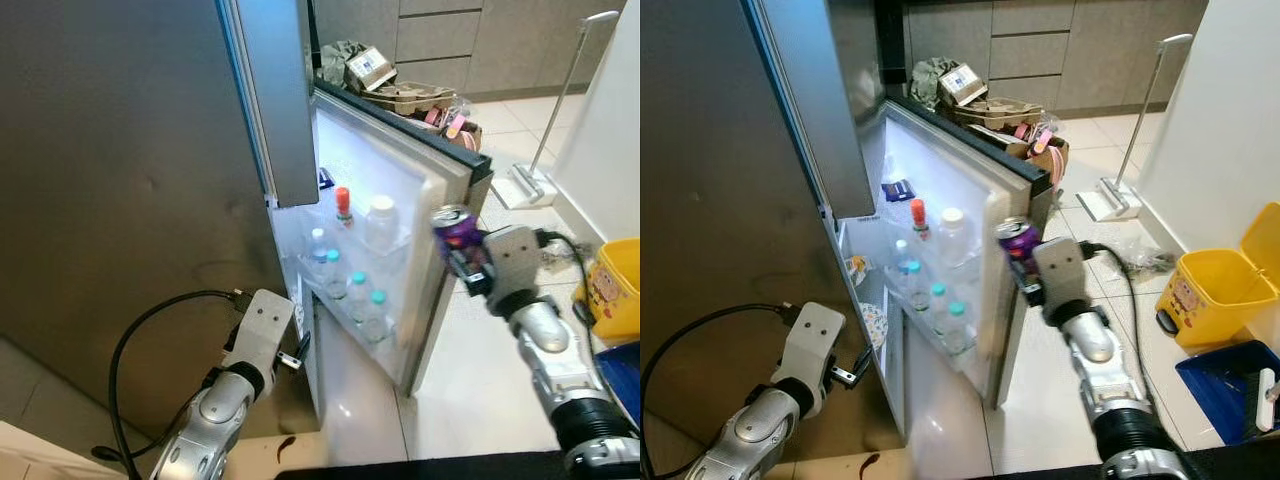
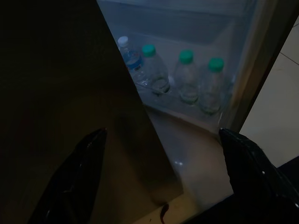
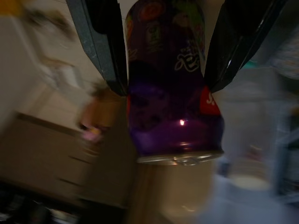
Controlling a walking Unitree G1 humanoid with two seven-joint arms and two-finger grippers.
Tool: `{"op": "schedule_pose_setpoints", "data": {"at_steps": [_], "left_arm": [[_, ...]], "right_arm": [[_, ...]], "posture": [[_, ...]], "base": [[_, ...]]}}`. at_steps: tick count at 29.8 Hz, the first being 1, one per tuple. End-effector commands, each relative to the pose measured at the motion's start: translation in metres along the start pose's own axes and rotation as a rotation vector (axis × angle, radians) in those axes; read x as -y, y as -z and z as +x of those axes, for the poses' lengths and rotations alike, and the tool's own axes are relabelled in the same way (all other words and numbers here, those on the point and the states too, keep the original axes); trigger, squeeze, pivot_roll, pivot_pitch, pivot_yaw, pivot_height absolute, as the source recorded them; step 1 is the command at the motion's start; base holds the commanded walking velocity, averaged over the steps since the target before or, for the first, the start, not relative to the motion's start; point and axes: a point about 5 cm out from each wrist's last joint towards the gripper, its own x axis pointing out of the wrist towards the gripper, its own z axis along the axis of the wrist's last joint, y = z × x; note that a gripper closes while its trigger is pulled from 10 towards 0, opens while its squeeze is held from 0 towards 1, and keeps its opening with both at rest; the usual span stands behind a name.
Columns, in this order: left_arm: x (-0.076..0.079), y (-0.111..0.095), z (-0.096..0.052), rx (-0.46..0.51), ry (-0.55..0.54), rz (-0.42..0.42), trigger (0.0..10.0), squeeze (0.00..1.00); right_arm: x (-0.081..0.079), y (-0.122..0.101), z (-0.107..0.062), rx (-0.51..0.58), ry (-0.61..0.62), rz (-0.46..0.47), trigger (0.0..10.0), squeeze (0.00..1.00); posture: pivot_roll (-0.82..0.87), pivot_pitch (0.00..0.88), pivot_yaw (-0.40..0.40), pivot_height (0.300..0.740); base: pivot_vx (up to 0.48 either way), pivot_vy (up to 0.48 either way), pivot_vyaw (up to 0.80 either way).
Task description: Restocking fridge
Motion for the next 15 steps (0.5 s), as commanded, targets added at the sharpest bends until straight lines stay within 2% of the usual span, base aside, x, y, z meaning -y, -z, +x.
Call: {"op": "schedule_pose_setpoints", "data": {"at_steps": [1, 3, 4, 6, 9, 13, 15], "left_arm": [[0.001, 0.003, 0.0, -0.015, -0.003, -0.017, 10.0, 0.0], [0.001, 0.002, 0.001, -0.014, -0.004, -0.019, 10.0, 0.0], [0.001, 0.002, 0.001, -0.014, -0.004, -0.019, 10.0, 0.0], [0.001, 0.002, 0.001, -0.013, -0.004, -0.019, 10.0, 0.0], [0.001, 0.002, 0.001, -0.011, -0.003, -0.021, 10.0, 0.0], [0.001, 0.002, 0.002, -0.01, -0.003, -0.021, 10.0, 0.0], [0.001, 0.003, 0.003, -0.01, -0.002, -0.02, 10.0, 0.0]], "right_arm": [[0.017, 0.002, -0.002, -0.012, 0.08, 0.004, 10.0, 0.0], [0.033, 0.002, -0.004, -0.019, 0.138, -0.007, 10.0, 0.0], [0.033, 0.002, -0.004, -0.019, 0.138, -0.007, 10.0, 0.0], [0.046, 0.001, -0.005, -0.024, 0.182, -0.023, 10.0, 0.0], [0.05, -0.004, -0.005, 0.002, 0.19, -0.013, 10.0, 0.0], [0.039, -0.013, -0.001, 0.056, 0.149, 0.006, 10.0, 0.0], [0.016, -0.021, 0.003, 0.105, 0.081, 0.022, 10.0, 0.0]], "posture": [[-0.08, 0.113, 0.029, 0.74], [-0.08, 0.111, 0.029, 0.74], [-0.08, 0.111, 0.029, 0.74], [-0.08, 0.111, 0.029, 0.74], [-0.08, 0.109, 0.028, 0.74], [-0.09, 0.107, 0.027, 0.74], [-0.09, 0.106, 0.027, 0.74]], "base": [[0.0, 0.0, 0.0], [0.0, 0.0, 0.0], [0.0, 0.0, 0.0], [0.0, 0.0, 0.0], [0.0, 0.0, 0.0], [0.0, 0.0, 0.0], [0.0, 0.0, 0.0]]}}
